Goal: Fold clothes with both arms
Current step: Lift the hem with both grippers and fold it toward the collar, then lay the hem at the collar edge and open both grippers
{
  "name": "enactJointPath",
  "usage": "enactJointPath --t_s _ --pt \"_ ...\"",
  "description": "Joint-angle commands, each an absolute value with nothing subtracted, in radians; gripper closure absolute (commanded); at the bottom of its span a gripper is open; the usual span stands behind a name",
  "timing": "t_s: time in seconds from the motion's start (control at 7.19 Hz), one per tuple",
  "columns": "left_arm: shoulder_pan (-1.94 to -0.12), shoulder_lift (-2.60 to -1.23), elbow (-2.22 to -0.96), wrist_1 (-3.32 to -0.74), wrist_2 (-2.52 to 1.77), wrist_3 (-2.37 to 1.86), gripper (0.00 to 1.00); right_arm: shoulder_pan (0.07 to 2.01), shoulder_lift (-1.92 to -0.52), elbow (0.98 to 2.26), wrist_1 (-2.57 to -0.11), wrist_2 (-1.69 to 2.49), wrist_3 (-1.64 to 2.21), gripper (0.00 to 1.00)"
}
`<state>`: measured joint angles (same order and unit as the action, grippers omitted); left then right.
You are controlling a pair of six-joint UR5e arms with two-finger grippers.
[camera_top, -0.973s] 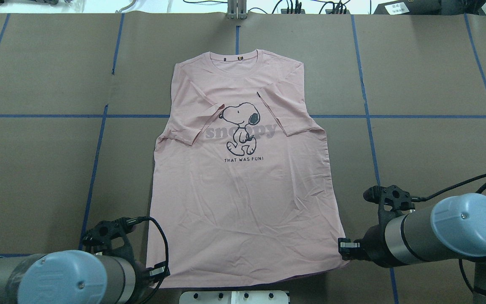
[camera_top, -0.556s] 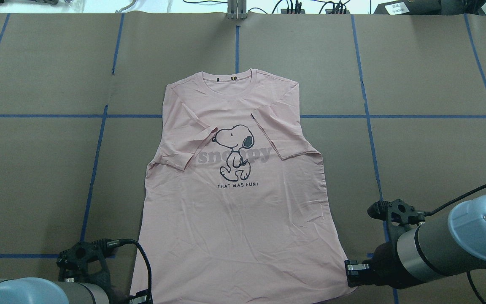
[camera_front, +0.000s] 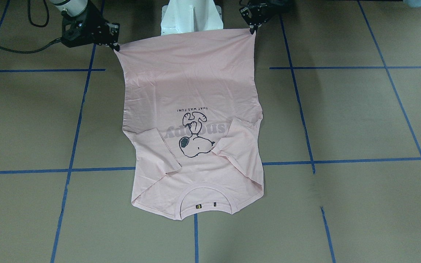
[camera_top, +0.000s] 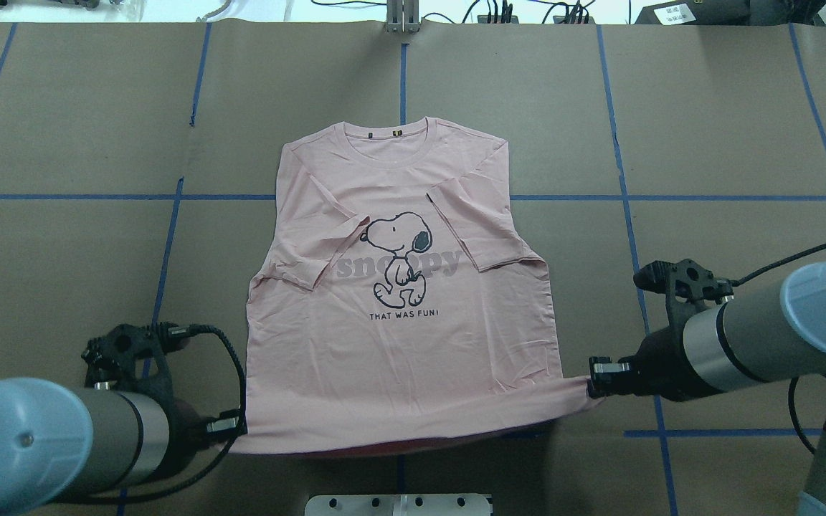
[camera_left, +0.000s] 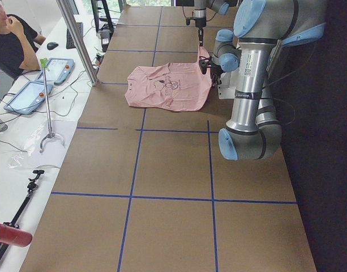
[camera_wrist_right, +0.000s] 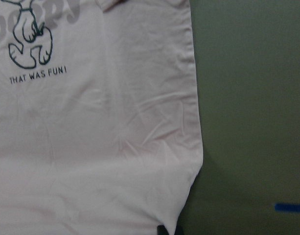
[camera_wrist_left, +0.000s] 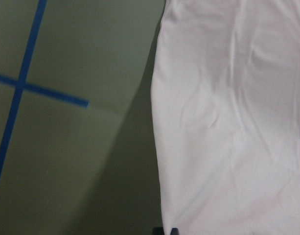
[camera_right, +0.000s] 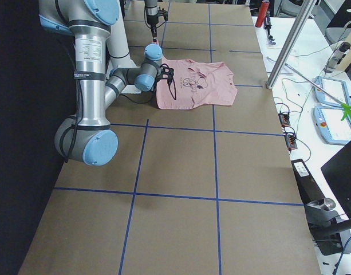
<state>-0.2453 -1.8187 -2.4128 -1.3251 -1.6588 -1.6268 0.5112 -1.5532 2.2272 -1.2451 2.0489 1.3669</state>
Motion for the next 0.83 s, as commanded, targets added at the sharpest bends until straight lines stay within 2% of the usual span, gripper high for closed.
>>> enactJointPath --t_s 0.0,0.14,0.28,0.7 --pt "-0.459 -1.895 -2.27 -1.334 -1.66 -1.429 1.0 0.682 -1.348 2.026 -1.241 2.046 1.29 1.0" --pt "-0.539 -1.987 -2.134 -1.348 -1.658 -1.384 1.0 0.743 -1.204 1.879 -1.241 2.037 1.284 1.0" --pt "-0.613 -2.026 -2.02 -1.423 -1.66 -1.338 1.0 0.776 -1.118 1.758 -1.239 2.023 1.282 1.0" --pt "-0.744 -2.084 -1.689 -1.728 -1.66 -1.293 1.0 0.811 -0.918 1.497 -1.239 1.912 1.281 1.0"
